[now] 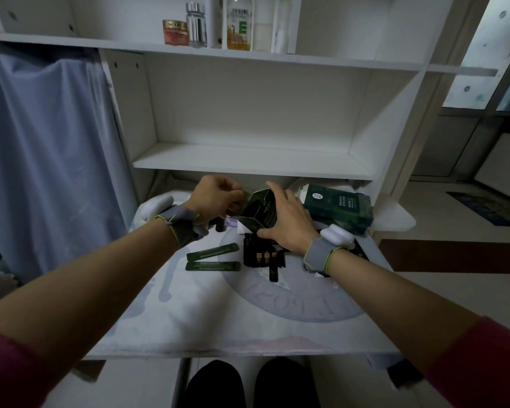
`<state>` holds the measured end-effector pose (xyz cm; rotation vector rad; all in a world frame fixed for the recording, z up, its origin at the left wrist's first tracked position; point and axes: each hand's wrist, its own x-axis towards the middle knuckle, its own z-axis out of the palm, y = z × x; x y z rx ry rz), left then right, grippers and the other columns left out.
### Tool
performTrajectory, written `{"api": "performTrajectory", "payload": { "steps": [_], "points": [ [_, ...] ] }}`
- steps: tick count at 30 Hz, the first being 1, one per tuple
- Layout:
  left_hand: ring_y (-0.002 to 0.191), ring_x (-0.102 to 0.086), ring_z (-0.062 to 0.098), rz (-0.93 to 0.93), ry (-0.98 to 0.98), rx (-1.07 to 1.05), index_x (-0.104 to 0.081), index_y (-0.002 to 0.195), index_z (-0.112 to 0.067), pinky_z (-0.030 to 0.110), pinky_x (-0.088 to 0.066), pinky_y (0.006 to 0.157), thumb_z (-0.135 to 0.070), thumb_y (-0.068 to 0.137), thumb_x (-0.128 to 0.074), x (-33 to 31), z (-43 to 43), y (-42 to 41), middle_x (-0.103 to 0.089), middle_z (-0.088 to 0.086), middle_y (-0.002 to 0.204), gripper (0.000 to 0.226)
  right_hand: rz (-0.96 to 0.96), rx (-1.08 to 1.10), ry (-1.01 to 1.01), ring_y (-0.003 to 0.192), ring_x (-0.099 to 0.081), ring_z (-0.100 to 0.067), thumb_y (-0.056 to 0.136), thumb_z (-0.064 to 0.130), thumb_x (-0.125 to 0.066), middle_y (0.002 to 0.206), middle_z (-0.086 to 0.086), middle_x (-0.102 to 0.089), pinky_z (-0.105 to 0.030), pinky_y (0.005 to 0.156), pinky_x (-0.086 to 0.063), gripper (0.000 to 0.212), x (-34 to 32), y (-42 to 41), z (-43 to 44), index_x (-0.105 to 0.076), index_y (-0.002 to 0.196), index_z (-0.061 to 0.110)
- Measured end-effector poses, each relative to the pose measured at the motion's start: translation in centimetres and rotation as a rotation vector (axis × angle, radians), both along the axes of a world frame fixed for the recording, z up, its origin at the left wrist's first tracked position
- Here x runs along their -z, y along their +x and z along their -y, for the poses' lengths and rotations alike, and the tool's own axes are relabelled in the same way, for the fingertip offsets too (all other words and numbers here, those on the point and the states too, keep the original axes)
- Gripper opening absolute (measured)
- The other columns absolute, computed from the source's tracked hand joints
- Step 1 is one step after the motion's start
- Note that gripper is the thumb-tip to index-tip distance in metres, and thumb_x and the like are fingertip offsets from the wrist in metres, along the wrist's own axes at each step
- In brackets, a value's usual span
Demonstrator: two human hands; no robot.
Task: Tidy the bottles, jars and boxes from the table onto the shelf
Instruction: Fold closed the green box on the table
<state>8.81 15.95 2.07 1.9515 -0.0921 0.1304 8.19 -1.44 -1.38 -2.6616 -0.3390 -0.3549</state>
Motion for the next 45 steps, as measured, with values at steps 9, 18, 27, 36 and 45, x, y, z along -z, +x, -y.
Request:
{"api": "performTrajectory", "payload": {
  "steps": [9,18,27,36,45],
  "points": [
    [0.071,-0.063,0.025,-0.132,0.334,-0.03,-0.064,0.085,-0.011,0.033,-0.051,0.06,-0.016,0.091,-0.06,1.8,-2.9,0.5,-0.068,0.015,0.086,0.008,0.009,0.131,-0.002,0.131,-0.034,-0.038,0.073,0.029,-0.08,0.143,-0.013,-0.033,-0.052,0.101,-0.036,0.103,-0.2,0.5,0.9,-0.012,0.15,0.027],
    [0.108,-0.06,0.028,-0.272,1.115,0.179,-0.063,0.121,-0.006,0.032,-0.048,0.091,-0.038,0.08,-0.072,4.7,-2.7,-0.3,-0.063,0.012,0.12,0.052,-0.004,0.171,-0.002,0.133,-0.031,-0.038,0.072,0.028,-0.081,0.147,-0.015,-0.029,-0.052,0.102,-0.034,0.105,0.0,1.0,1.1,-0.01,0.15,0.027],
    [0.113,-0.056,0.029,-0.247,1.217,0.262,-0.056,0.126,-0.005,0.033,-0.047,0.089,-0.046,0.073,-0.076,6.6,-2.4,0.5,-0.058,0.015,0.125,0.07,-0.013,0.172,0.004,0.133,-0.032,-0.038,0.072,0.03,-0.081,0.147,-0.014,-0.029,-0.052,0.101,-0.036,0.105,0.4,1.3,1.2,-0.011,0.15,0.027],
    [0.109,-0.06,0.027,-0.172,1.255,0.326,-0.064,0.12,-0.009,0.026,-0.042,0.077,-0.036,0.084,-0.068,6.5,-2.0,-0.2,-0.062,0.012,0.12,0.044,-0.02,0.163,0.005,0.133,-0.032,-0.037,0.073,0.029,-0.08,0.147,-0.014,-0.03,-0.052,0.101,-0.035,0.104,0.6,1.1,1.1,-0.011,0.15,0.027],
    [0.106,-0.06,0.028,-0.195,1.287,0.317,-0.066,0.114,-0.009,0.029,-0.045,0.077,-0.025,0.085,-0.066,6.5,-2.0,-0.9,-0.064,0.013,0.115,0.033,-0.029,0.155,0.008,0.133,-0.032,-0.037,0.072,0.031,-0.08,0.146,-0.013,-0.03,-0.052,0.101,-0.035,0.105,0.7,0.7,1.2,-0.01,0.15,0.028]
  ]
}}
